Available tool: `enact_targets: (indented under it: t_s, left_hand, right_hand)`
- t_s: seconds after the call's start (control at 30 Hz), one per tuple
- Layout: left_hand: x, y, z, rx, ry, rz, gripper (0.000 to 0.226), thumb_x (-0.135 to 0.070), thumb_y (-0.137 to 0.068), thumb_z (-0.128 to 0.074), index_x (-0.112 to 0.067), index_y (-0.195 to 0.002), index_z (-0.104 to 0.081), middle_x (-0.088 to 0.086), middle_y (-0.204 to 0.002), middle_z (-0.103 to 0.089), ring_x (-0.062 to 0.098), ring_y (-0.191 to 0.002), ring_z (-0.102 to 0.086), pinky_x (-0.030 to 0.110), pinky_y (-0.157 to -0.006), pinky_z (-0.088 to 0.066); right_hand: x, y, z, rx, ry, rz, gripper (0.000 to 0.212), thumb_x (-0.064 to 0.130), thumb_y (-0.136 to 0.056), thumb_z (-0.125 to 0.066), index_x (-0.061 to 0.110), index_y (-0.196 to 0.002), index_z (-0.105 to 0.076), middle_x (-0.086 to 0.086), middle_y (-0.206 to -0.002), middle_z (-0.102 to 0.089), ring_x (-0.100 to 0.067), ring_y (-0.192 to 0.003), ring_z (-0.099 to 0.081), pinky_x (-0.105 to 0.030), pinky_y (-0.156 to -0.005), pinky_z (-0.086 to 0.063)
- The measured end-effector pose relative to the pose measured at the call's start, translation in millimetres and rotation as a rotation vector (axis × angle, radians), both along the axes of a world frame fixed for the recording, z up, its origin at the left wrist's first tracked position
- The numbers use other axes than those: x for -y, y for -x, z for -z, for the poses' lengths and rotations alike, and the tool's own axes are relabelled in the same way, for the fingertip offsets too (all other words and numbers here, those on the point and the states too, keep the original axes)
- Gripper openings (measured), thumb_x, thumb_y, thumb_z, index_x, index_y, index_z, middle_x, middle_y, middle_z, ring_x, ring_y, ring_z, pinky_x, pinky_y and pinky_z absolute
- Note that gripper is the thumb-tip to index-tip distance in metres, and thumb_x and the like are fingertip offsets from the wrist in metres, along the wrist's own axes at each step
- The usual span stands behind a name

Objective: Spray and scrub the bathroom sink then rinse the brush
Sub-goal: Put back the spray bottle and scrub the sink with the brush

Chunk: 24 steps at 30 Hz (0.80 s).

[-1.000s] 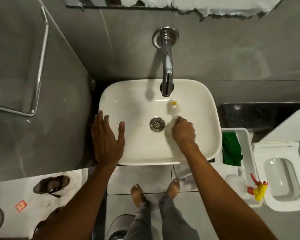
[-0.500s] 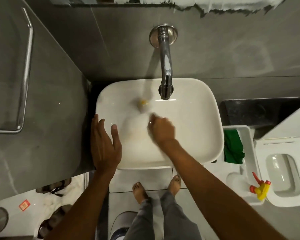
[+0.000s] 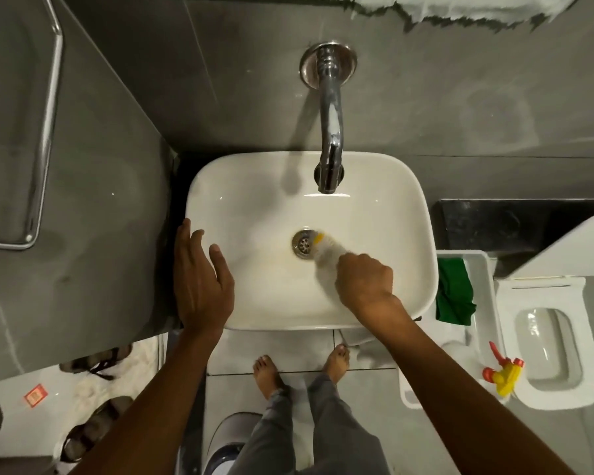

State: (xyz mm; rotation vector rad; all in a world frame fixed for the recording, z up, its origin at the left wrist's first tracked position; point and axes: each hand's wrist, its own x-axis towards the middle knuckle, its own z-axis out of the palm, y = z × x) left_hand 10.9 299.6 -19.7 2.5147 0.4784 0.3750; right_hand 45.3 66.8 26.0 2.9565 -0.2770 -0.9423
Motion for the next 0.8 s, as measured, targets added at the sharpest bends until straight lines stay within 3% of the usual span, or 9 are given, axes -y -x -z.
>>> enact_targets:
  t_s: [0.07,0.2,0.3,0.4,0.47,0.53,0.63,0.8]
  left_hand:
    - [0,2,0,-0.01,0.013,-0.005,0.041,-0.021,-0.114,-0.046,0.003,-0.147,-0.055,0.02,-0.166,-0.046,0.037,-0.152,-0.048,0.047,-0.121,-0.048]
    - [1,0,-3,-0.006,0.021,0.007,0.04,-0.019,-0.114,-0.047,0.002,-0.147,-0.055,0.019,-0.167,-0.046,0.037,-0.152,-0.049,0.046,-0.12,-0.048]
    - [2,2,-3,0.056,0.062,-0.022,0.04,-0.02,-0.116,-0.045,0.002,-0.147,-0.055,0.018,-0.165,-0.049,0.034,-0.151,-0.051,0.034,-0.122,-0.044]
    - [3,3,-2,0.14,0.074,-0.037,0.04,-0.018,-0.116,-0.042,0.005,-0.146,-0.056,0.019,-0.161,-0.053,0.033,-0.147,-0.056,0.018,-0.12,-0.036]
    - [2,2,-1,0.162,0.061,-0.028,0.039,-0.017,-0.116,-0.043,0.006,-0.145,-0.057,0.02,-0.159,-0.055,0.033,-0.144,-0.058,0.023,-0.118,-0.043]
    - [2,1,0,0.153,0.075,-0.025,0.039,-0.017,-0.117,-0.042,0.005,-0.145,-0.057,0.019,-0.159,-0.055,0.033,-0.144,-0.059,0.029,-0.117,-0.047]
    - [1,0,-2,0.135,0.107,-0.038,0.038,-0.017,-0.117,-0.041,0.004,-0.145,-0.056,0.017,-0.16,-0.054,0.031,-0.145,-0.057,0.014,-0.118,-0.037]
    - [0,-2,-2,0.125,0.139,-0.054,0.038,-0.018,-0.116,-0.042,0.004,-0.143,-0.057,0.017,-0.16,-0.054,0.032,-0.144,-0.057,0.006,-0.117,-0.029]
  right_hand:
    - [-3,9,-6,-0.094,-0.003,-0.066,0.028,0.021,-0.104,-0.053,0.02,-0.127,-0.069,-0.003,-0.121,-0.075,-0.027,-0.111,-0.074,-0.03,-0.077,-0.045]
    - [-20,0,-17,-0.209,-0.028,-0.117,0.033,0.02,-0.101,-0.057,0.015,-0.132,-0.066,-0.006,-0.133,-0.07,-0.029,-0.123,-0.068,-0.035,-0.095,-0.05]
    - [-61,3,-18,-0.361,-0.246,-0.168,0.037,0.029,-0.103,-0.054,0.014,-0.135,-0.065,-0.01,-0.139,-0.066,-0.034,-0.128,-0.064,-0.037,-0.096,-0.048]
    - [-99,-6,-3,-0.164,-0.403,-0.07,0.031,0.032,-0.106,-0.05,0.018,-0.126,-0.07,-0.012,-0.13,-0.071,-0.036,-0.121,-0.068,-0.035,-0.087,-0.048]
    - [-103,-28,4,0.015,-0.449,0.039,0.037,0.035,-0.112,-0.042,0.018,-0.129,-0.07,-0.015,-0.128,-0.073,-0.038,-0.121,-0.069,-0.038,-0.092,-0.052]
    - [-82,-53,11,0.133,-0.402,0.181,0.042,0.035,-0.114,-0.034,0.017,-0.134,-0.067,-0.018,-0.131,-0.071,-0.04,-0.123,-0.067,-0.043,-0.1,-0.051]
    - [-16,-59,18,0.186,-0.251,0.337,0.039,0.026,-0.108,-0.038,0.021,-0.134,-0.067,-0.014,-0.129,-0.07,-0.039,-0.121,-0.067,-0.043,-0.099,-0.051]
    - [53,4,-5,-0.037,-0.053,0.268,0.038,0.031,-0.108,-0.041,0.018,-0.128,-0.07,-0.013,-0.124,-0.073,-0.036,-0.113,-0.07,-0.042,-0.094,-0.053]
